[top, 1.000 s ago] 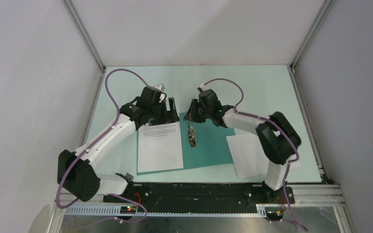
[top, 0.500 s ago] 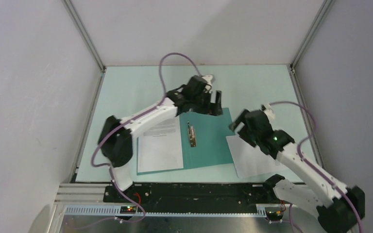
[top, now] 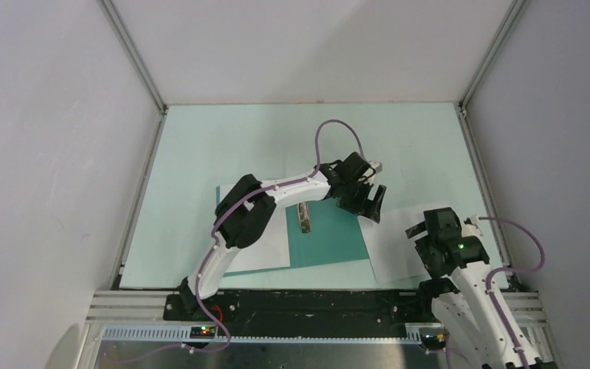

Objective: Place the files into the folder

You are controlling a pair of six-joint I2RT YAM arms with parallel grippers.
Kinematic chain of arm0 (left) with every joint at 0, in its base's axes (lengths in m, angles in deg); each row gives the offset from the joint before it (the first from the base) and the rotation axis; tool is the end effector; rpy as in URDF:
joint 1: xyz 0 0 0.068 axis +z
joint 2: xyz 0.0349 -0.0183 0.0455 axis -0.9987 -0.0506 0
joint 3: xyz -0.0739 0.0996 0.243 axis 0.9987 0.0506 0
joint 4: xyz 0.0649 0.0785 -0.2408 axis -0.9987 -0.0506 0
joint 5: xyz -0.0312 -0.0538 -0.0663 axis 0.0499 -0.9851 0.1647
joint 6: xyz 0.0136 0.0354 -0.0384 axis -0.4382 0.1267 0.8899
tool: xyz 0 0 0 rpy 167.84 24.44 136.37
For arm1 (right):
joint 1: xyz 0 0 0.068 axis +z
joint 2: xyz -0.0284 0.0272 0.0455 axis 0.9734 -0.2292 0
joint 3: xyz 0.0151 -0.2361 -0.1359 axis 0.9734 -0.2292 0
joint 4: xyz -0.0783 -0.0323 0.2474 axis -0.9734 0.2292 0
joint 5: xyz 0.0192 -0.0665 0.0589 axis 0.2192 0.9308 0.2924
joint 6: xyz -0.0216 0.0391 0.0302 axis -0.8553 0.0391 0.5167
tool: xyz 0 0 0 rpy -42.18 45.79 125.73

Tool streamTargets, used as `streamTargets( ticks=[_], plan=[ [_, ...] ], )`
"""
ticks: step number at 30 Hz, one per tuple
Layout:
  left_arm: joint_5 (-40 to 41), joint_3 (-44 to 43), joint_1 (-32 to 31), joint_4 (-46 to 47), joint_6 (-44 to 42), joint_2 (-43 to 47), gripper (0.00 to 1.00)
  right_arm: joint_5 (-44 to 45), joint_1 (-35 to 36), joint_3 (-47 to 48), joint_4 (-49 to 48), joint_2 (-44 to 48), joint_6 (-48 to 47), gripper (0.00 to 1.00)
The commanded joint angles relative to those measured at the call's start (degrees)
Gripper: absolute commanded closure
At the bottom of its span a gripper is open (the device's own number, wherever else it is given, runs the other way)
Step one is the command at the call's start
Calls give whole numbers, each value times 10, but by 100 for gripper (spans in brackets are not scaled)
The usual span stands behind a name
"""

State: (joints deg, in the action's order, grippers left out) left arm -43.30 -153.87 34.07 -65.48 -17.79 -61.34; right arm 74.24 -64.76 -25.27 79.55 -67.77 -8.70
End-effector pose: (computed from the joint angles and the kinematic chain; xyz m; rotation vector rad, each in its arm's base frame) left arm 0.2872 -0.3995 0.1695 0.7633 2.5966 -0.8939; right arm 0.1028 0.0112 0.2094 1.3112 2.2795 0.0662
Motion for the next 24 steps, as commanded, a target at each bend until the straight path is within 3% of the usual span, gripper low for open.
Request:
streamTargets(
  ticks=[1,8,15,24],
  plan=[
    [-30,-35,2,10,-23,-8,5,-68,-82,-48,12,23,-5,1],
    [-12,-25,0,10,-23,-17,5,-108,-148,-95,-42,29,-14,0],
    [19,-25,-1,8,-14,-27,5,-123,-155,-125,-107,18,-19,1],
    [65,-32,-1,-8,-1,-34,6,-161,-157,-135,-209,-82,-40,1]
  ],
)
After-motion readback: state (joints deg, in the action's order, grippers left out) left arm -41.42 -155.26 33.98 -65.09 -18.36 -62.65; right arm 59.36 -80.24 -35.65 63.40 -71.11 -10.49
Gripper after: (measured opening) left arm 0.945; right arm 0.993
